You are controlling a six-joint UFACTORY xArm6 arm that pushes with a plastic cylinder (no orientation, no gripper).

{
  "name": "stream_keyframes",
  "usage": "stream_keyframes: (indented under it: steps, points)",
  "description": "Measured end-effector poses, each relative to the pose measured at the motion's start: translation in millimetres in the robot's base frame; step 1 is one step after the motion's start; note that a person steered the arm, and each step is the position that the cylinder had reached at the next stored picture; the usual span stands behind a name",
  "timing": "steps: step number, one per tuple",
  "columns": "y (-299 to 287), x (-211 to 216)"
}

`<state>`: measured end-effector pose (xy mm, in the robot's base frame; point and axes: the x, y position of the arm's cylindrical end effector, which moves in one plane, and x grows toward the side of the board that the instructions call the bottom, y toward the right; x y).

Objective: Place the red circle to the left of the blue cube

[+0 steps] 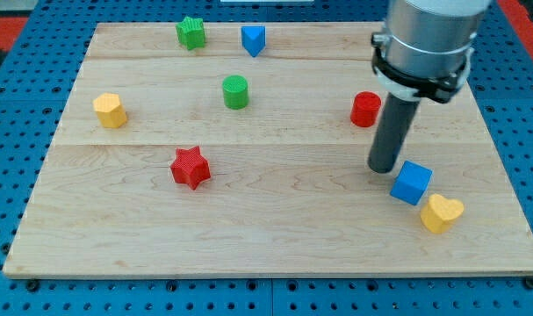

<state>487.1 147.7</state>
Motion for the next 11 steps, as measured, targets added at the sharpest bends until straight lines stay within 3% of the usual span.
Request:
stream_keyframes:
  steps: [1,3,4,6,7,9,10,11]
  points:
    - [11.2,0.7]
    - [44.2,-108.3]
    - [4.4,-144.5]
    - [-13.3,-58.5]
    - [-22.4,-70.4]
    - [-42.5,-22.1]
    - [-81.2,-38.6]
    - [-80.7,4.5]
